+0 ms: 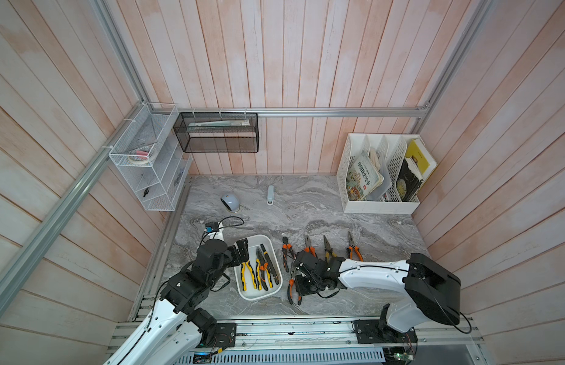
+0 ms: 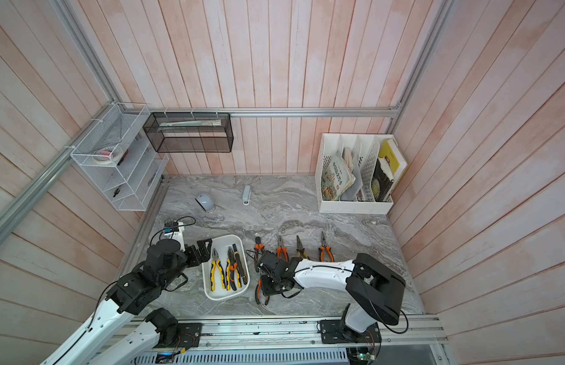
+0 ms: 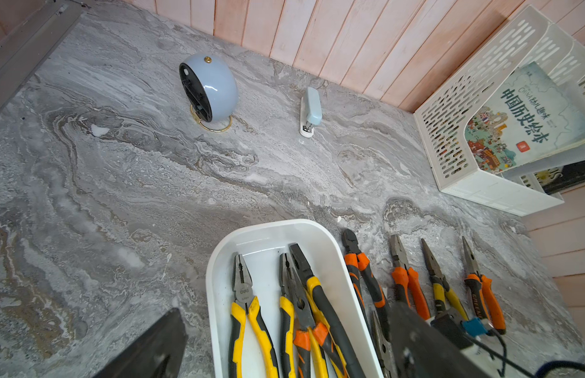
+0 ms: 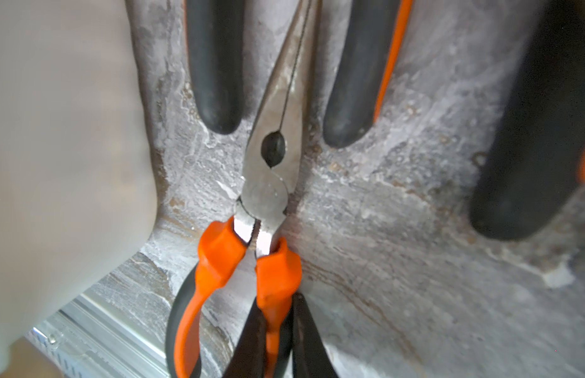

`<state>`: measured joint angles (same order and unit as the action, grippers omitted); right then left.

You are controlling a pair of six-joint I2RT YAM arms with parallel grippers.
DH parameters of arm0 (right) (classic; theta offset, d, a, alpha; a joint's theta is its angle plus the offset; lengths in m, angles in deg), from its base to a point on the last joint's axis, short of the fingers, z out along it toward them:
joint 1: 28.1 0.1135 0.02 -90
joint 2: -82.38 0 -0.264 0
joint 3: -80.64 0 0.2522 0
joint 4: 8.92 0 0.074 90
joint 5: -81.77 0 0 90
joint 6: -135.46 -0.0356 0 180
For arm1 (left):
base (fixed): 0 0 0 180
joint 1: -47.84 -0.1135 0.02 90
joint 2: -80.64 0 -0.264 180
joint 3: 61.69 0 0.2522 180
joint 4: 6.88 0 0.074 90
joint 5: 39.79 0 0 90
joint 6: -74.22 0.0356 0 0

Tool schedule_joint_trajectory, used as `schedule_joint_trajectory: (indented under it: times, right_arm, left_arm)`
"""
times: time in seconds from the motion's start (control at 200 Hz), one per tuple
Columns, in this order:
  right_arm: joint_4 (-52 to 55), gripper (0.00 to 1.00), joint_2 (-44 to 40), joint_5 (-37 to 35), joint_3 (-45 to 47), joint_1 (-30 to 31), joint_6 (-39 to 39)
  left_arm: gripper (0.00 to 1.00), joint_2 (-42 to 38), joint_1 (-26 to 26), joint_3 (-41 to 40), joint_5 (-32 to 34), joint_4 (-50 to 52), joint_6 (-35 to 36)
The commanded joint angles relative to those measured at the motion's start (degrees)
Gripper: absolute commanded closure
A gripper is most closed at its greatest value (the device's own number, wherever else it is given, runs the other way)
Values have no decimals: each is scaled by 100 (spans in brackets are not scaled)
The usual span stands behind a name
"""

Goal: Take the pliers out of the storage box
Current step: Place the pliers at the center of the board.

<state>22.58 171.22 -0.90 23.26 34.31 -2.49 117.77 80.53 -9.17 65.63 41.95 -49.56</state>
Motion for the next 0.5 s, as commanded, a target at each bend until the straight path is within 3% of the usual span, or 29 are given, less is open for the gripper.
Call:
schedule_joint_trajectory:
  times: [0.0, 0.495]
  right_arm:
    - [48, 100, 160, 29, -110, -45, 6]
    - [96, 100, 370, 136, -234, -77, 66]
  left_arm:
    - [0, -6, 19, -18, 6, -84, 73]
    - [0, 38, 40, -17, 14, -70, 73]
